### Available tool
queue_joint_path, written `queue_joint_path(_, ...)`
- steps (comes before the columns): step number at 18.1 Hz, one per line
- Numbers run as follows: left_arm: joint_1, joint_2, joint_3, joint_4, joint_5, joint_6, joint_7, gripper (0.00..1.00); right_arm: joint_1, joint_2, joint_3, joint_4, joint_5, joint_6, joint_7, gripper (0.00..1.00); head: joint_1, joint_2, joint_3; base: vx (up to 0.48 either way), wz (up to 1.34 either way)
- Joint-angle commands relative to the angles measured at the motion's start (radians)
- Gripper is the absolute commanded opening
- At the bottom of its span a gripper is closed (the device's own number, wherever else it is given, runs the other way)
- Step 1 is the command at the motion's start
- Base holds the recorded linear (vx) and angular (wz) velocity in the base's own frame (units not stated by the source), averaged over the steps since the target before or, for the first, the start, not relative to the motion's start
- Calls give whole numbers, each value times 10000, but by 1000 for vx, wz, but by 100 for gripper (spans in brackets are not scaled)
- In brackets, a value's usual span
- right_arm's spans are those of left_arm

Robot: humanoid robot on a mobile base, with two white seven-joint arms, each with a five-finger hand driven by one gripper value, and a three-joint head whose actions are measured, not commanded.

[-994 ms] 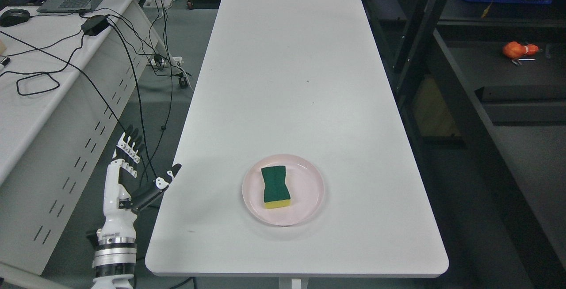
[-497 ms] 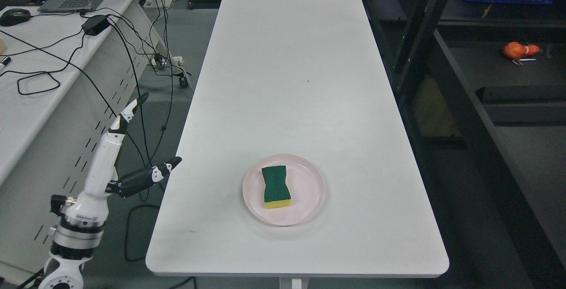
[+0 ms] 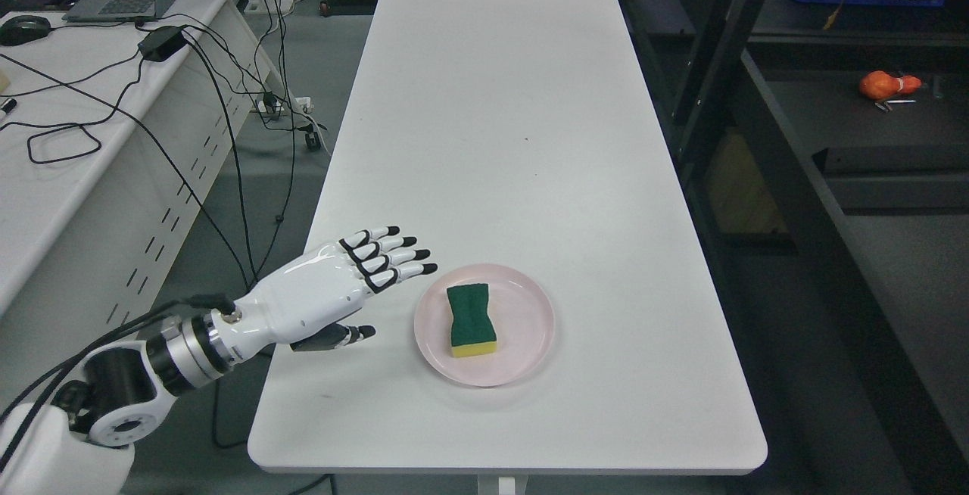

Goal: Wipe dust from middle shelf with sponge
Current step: 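Reach the open left hand over the green-and-yellow sponge on the plate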

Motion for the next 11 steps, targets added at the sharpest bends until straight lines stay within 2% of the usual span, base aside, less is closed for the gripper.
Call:
queue_joint_path(1, -1821, 312, -2899, 752, -1397, -23, -1332, 97, -1, -175, 0, -175, 0, 732, -4, 100, 0, 0, 0, 0, 0)
queue_joint_path(6, -3064, -73, -3067, 891, -2242, -23, -1582, 97, -1, -175, 0, -175, 0, 732, -4, 100, 0, 0, 0, 0, 0)
queue_joint_path(11, -3618, -364, -3972, 1090, -3024, -23, -1873, 95, -1, -175, 0, -175, 0, 748, -4, 100, 0, 0, 0, 0, 0)
